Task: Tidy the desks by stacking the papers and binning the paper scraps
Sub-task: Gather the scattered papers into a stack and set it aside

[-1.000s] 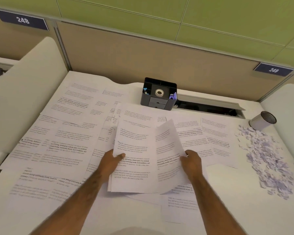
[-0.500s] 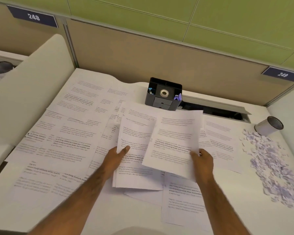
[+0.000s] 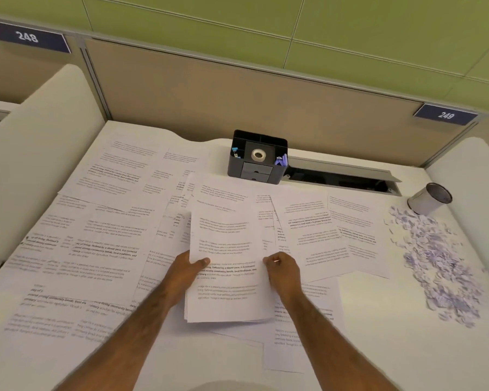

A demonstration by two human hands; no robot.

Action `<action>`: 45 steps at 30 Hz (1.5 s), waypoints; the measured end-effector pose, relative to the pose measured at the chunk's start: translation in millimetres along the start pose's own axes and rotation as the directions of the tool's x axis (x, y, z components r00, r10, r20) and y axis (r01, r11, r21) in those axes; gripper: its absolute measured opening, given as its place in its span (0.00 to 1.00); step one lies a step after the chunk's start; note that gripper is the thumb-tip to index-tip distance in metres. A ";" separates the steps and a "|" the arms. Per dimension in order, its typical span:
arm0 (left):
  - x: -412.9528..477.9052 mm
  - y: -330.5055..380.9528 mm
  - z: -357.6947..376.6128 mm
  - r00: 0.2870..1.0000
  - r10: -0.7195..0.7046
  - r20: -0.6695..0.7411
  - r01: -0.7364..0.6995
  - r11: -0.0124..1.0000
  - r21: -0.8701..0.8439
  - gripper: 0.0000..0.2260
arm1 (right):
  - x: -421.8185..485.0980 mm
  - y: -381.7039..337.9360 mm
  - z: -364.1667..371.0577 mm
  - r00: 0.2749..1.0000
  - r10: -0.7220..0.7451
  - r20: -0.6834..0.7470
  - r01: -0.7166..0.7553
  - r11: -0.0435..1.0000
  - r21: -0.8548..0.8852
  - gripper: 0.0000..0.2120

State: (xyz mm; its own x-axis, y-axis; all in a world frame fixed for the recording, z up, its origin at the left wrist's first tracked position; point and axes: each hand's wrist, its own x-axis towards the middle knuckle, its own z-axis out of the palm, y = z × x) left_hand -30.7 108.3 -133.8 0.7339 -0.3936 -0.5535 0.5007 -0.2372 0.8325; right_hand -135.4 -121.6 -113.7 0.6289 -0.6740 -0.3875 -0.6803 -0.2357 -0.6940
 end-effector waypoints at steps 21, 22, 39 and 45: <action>1.3 -0.2 17.9 0.999 -0.005 -0.033 0.005 1.000 0.027 0.10 | 88.5 71.9 -142.3 0.939 0.214 -0.271 -0.308 0.872 -0.381 0.36; 2.0 1.6 18.5 1.000 -0.004 -0.030 0.004 1.000 0.026 0.10 | 91.5 72.1 -141.8 0.937 0.216 -0.276 -0.312 0.873 -0.376 0.35; 13.1 0.5 8.1 0.998 -0.037 -0.044 0.037 0.999 -0.011 0.12 | 54.1 46.9 -123.3 0.981 0.167 -0.098 -0.106 0.888 0.447 0.09; 14.3 -4.2 3.9 0.999 -0.038 -0.031 0.037 0.999 -0.017 0.14 | 45.7 48.5 -113.6 0.927 0.118 -0.355 -0.126 0.992 0.002 0.06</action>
State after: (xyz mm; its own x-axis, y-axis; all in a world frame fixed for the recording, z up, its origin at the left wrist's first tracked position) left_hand -24.1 100.3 -145.2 0.7285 -0.3562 -0.5852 0.5354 -0.2370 0.8107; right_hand -182.5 -243.4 -96.1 0.3694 -0.9013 -0.2261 -0.7530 -0.1477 -0.6412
